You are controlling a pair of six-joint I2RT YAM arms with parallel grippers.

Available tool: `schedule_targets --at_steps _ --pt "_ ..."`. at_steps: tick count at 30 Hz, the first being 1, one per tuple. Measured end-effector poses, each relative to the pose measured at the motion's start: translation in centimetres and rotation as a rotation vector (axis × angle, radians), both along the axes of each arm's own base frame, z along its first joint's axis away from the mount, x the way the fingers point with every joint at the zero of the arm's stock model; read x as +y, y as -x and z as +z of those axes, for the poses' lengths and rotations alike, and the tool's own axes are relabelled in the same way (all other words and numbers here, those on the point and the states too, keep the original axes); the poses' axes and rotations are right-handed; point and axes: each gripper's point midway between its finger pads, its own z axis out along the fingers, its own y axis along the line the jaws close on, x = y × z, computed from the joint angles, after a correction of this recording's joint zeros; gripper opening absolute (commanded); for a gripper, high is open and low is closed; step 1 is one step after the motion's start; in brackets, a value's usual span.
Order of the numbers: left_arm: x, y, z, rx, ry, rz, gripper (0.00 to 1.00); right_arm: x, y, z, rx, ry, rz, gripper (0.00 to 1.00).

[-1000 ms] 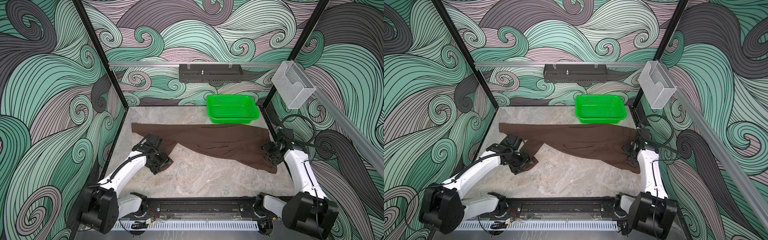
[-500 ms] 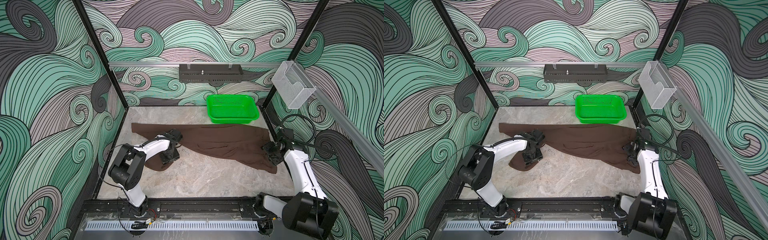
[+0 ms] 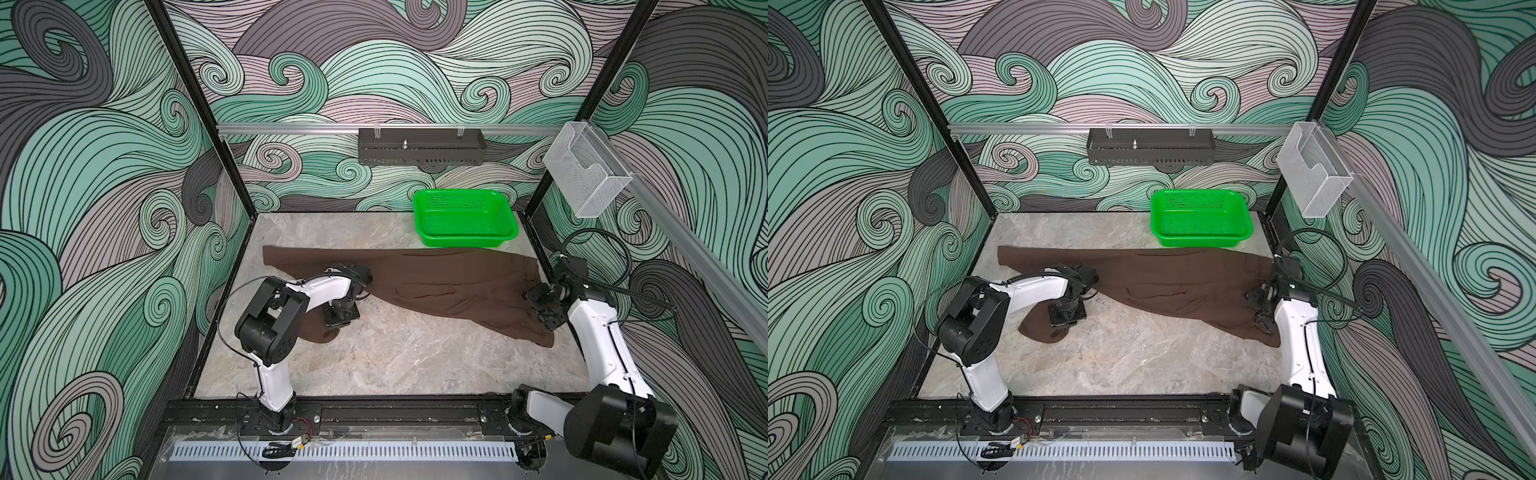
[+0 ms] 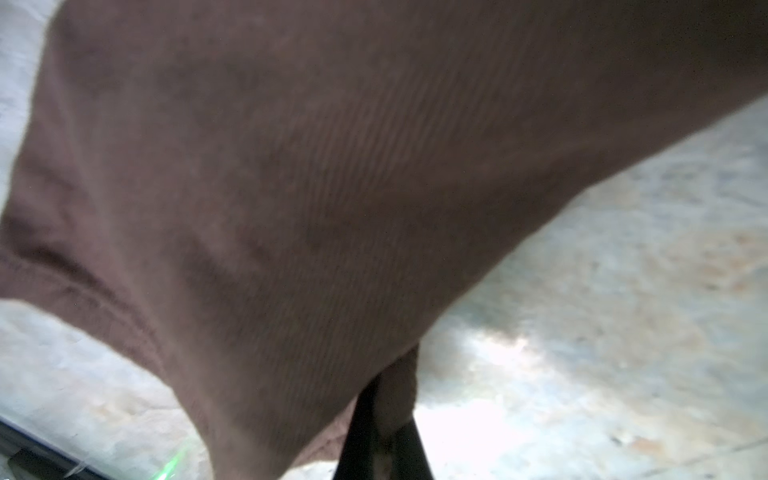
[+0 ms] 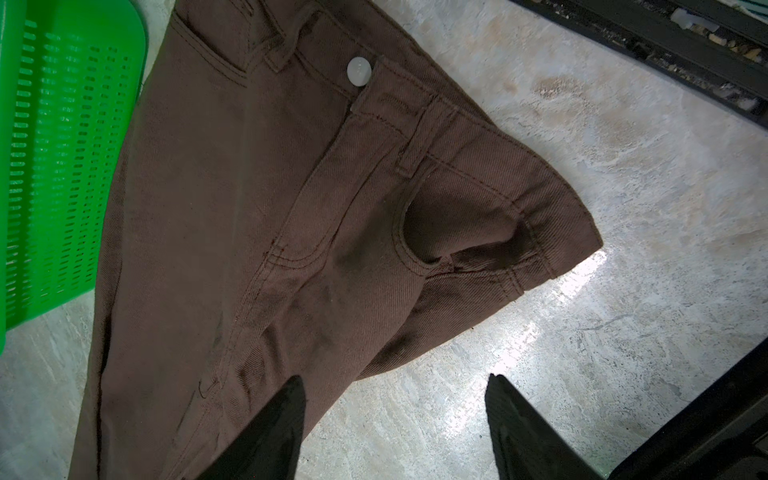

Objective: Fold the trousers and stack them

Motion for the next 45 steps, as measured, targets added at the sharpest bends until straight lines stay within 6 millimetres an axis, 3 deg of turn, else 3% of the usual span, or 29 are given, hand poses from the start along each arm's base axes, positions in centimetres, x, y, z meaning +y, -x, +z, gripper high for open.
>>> schedule_targets --at_steps 2,4,8,11,14,27,40,43,45 --pt "0.7 0.0 1.1 -0.014 -0.03 -0.02 0.0 0.0 0.0 -0.1 -0.003 -0.012 -0.005 0.73" --pt "1.4 -0.4 3.5 -0.065 -0.044 -0.045 0.0 0.0 0.2 -0.4 -0.003 -0.036 -0.016 0.73" --pt "2.8 -2.4 11.3 -0.279 -0.002 -0.065 0.0 0.5 1.3 -1.8 0.019 -0.109 -0.061 0.73" --pt "5.6 -2.7 16.0 -0.422 0.023 -0.031 0.0 0.9 2.3 -2.8 0.034 -0.149 -0.095 0.72" --pt "8.4 -1.9 17.8 -0.461 0.017 0.002 0.0 1.3 3.5 -3.3 0.041 -0.164 -0.13 0.7" --pt "12.6 -1.3 17.3 -0.395 0.025 0.057 0.0 -0.1 7.6 -5.8 0.195 -0.123 -0.338 0.62" --pt "15.1 -1.5 17.5 -0.386 0.048 0.133 0.0 -2.0 7.8 -9.5 0.34 -0.138 -0.445 0.61" --pt "15.8 -1.5 17.9 -0.396 0.048 0.156 0.0 -2.2 7.6 -10.3 0.36 -0.145 -0.46 0.5" --pt "16.3 -1.6 18.2 -0.404 0.048 0.171 0.0 -2.3 7.6 -10.9 0.376 -0.147 -0.47 0.35"
